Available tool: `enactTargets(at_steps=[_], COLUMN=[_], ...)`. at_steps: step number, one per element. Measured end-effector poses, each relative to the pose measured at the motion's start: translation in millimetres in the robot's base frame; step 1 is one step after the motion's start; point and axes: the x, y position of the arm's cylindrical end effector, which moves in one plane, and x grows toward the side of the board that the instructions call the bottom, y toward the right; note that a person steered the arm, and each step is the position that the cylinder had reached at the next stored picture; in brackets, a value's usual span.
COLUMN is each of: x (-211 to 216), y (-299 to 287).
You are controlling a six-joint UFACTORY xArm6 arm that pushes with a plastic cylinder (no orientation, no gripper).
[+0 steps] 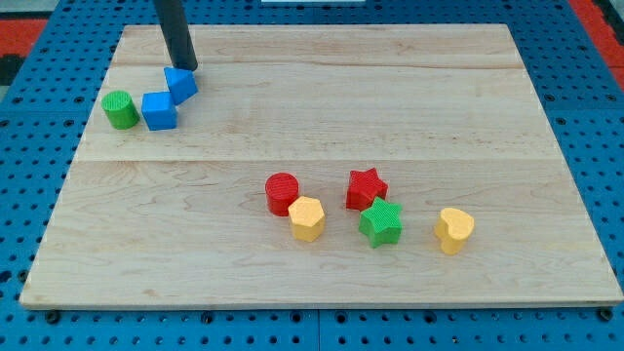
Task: Place the red star vertically above the yellow heart
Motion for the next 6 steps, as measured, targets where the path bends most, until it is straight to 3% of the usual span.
enactTargets(at_steps=[5, 6], x=[-1, 29], y=[26, 90])
